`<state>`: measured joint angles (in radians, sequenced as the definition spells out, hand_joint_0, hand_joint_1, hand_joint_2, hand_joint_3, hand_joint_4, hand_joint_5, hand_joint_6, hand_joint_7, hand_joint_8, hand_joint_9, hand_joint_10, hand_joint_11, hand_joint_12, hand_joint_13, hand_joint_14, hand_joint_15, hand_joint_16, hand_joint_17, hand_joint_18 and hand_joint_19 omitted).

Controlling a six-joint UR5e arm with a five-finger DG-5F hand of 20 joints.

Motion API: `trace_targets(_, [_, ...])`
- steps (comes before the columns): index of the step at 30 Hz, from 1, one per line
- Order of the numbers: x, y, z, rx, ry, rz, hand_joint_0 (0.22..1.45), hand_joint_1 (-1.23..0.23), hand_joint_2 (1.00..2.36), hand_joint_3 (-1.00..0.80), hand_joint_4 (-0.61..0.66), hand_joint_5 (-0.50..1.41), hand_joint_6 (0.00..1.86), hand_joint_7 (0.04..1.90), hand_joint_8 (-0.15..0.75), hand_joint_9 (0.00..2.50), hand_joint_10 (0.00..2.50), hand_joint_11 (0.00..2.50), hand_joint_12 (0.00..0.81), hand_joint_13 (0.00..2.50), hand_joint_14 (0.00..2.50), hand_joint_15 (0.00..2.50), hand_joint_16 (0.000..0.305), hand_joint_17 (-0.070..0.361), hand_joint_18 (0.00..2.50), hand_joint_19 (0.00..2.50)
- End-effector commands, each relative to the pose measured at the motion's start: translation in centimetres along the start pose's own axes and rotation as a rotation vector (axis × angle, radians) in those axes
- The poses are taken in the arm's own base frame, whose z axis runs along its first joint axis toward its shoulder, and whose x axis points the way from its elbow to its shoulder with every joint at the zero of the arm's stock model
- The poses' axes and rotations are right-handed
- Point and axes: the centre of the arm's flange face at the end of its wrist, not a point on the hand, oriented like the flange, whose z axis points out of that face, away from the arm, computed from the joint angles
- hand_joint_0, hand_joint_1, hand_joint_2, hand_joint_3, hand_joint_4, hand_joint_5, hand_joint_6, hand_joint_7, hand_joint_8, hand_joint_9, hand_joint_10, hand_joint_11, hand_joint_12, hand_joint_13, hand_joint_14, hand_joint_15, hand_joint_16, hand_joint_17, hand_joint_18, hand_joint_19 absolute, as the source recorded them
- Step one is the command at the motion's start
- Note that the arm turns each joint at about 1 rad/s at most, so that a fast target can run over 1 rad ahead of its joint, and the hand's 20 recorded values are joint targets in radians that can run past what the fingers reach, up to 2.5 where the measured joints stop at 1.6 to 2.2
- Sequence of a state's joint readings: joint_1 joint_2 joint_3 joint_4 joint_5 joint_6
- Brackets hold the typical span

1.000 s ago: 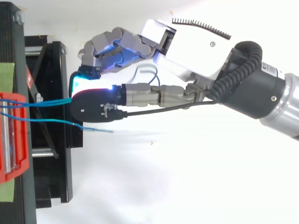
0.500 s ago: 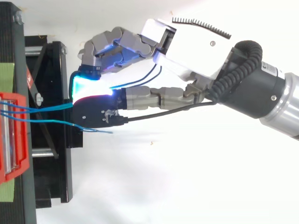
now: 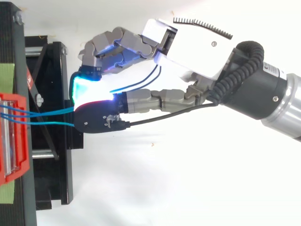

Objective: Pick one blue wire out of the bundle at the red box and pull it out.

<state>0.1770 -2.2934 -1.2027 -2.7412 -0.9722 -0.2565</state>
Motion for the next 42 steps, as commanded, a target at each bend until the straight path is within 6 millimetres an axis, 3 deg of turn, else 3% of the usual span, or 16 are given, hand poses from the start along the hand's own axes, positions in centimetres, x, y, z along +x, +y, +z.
trace_targets(1, [0.26,0.08,-0.1,-0.001,0.003,0.011,0.64,-0.86,1.01,-0.3,0.14,-0.19,0.93,1.16,0.344,0.72,0.01,0.34,0.421,0.53,0.01,0.17,0.052,0.117,0.61,0.36])
trace_targets(9, [0.31,-0.18,-0.29,0.016,0.005,0.025,0.61,-0.8,1.01,-0.29,0.19,-0.18,0.92,1.22,0.347,0.76,0.01,0.36,0.422,0.54,0.01,0.17,0.053,0.118,0.63,0.37])
trace_targets(10, [0.27,-0.09,-0.31,0.016,0.005,0.026,0.59,-0.74,1.01,-0.3,0.2,-0.18,0.92,1.07,0.356,0.78,0.01,0.36,0.423,0.54,0.01,0.18,0.053,0.119,0.63,0.37])
trace_targets(16, [0.45,-0.08,-0.43,0.019,0.007,0.039,0.57,-0.67,1.01,-0.32,0.23,-0.17,0.9,1.07,0.365,0.78,0.01,0.36,0.431,0.55,0.01,0.19,0.054,0.121,0.63,0.37])
trace_targets(27, [0.63,-0.35,-0.71,0.039,0.018,0.053,0.5,-0.69,1.0,-0.5,0.26,-0.19,0.9,1.02,0.383,0.75,0.01,0.36,0.456,0.56,0.01,0.19,0.059,0.132,0.66,0.36])
trace_targets(37, [0.59,-0.25,-0.71,0.038,0.016,0.054,0.52,-0.73,1.0,-0.45,0.26,-0.19,0.89,0.99,0.371,0.73,0.01,0.37,0.446,0.55,0.01,0.19,0.057,0.128,0.64,0.37])
trace_targets(42, [0.5,-0.27,-0.67,0.038,0.016,0.054,0.55,-0.67,1.01,-0.37,0.25,-0.19,0.89,1.0,0.364,0.74,0.01,0.36,0.436,0.55,0.01,0.19,0.055,0.124,0.63,0.38])
